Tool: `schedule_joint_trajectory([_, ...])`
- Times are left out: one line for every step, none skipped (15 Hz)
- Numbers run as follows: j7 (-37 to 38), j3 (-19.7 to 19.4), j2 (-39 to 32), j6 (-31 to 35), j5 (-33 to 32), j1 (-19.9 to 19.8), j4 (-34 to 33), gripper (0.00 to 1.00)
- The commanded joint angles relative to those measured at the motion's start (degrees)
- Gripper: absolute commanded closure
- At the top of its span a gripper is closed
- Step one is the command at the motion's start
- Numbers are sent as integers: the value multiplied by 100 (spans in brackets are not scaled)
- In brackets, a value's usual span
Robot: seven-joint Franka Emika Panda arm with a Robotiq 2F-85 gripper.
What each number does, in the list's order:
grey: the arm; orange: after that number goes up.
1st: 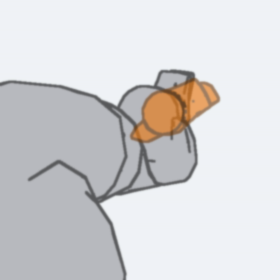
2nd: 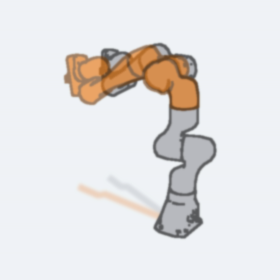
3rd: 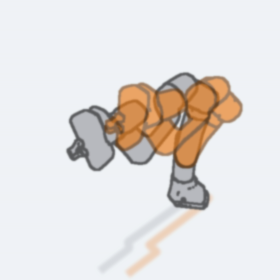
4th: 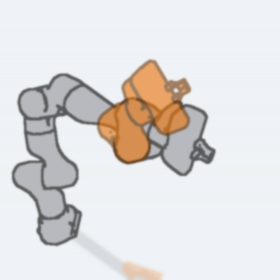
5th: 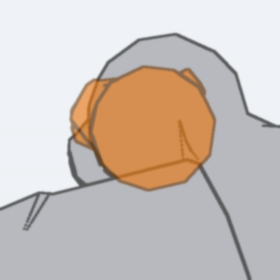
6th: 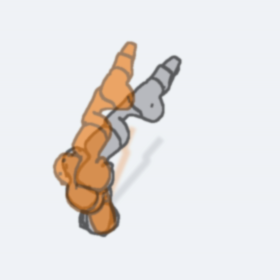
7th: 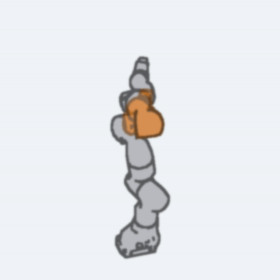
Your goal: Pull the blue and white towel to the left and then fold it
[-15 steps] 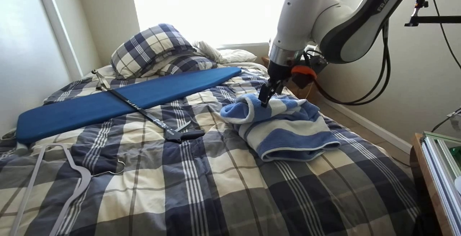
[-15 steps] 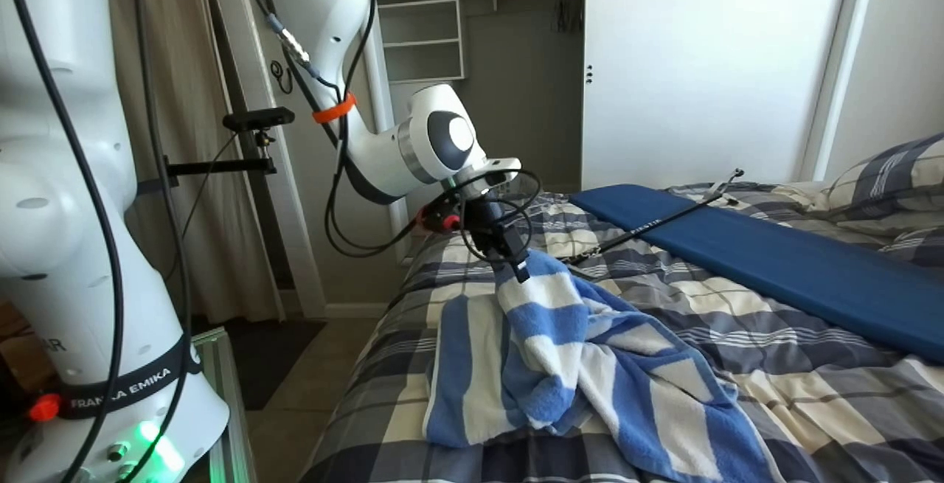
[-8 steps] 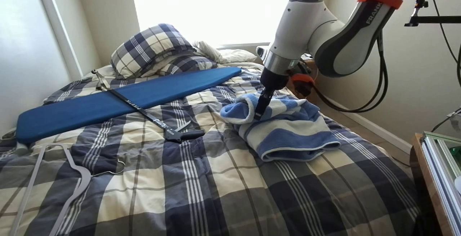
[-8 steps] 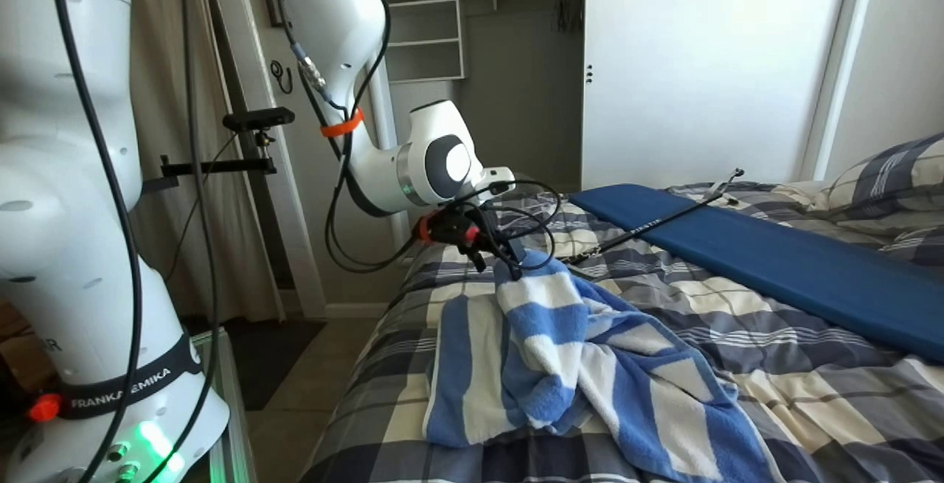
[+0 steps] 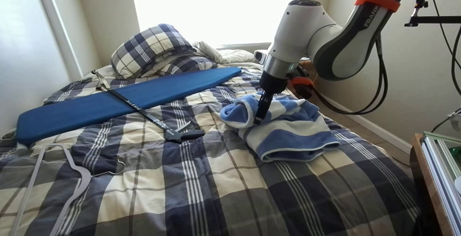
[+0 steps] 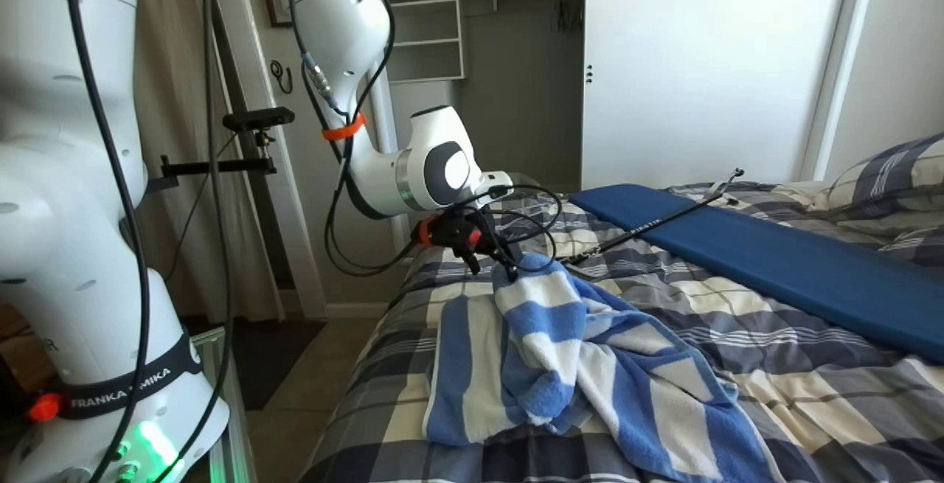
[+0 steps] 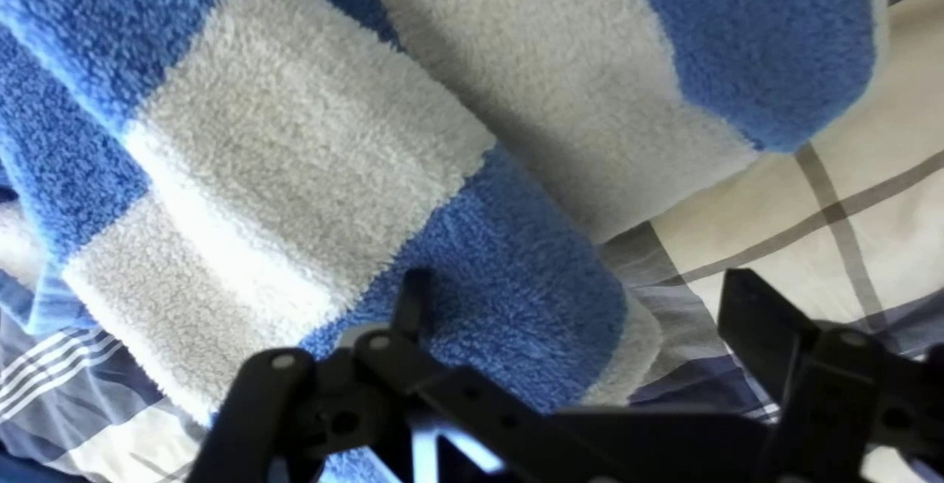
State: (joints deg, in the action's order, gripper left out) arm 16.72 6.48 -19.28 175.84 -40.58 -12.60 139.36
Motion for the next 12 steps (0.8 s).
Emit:
schedule_joint_trajectory([-134, -40, -141, 16, -185, 102, -201, 0])
schedule_joint_trajectory([-220, -23, -202, 43, -230, 119, -261, 0])
schedule_joint_trajectory([-288, -68, -259, 37, -343, 207, -331, 0])
schedule_joint_trajectory([-311, -141, -273, -10, -448, 310, -381, 0])
schedule_joint_trajectory([-355, -143, -320, -19, -491, 352, -415, 0])
schedule_joint_trajectory([-335, -215, -373, -81, -576, 447, -471, 0])
schedule_joint_trajectory([-183, -459, -362, -169, -816, 687, -555, 0])
schedule_joint_trajectory([6, -724, -357, -244, -1074, 946, -645, 0])
schedule_joint_trajectory([151, -958, -374, -355, -1319, 1169, -735, 0])
schedule_joint_trajectory([361, -1239, -384, -455, -1610, 1427, -837, 0])
schedule_joint_trajectory([623, -1507, -414, -573, -1926, 1680, -939, 0])
schedule_joint_trajectory([815, -1669, -442, -672, -2171, 1849, -1011, 0])
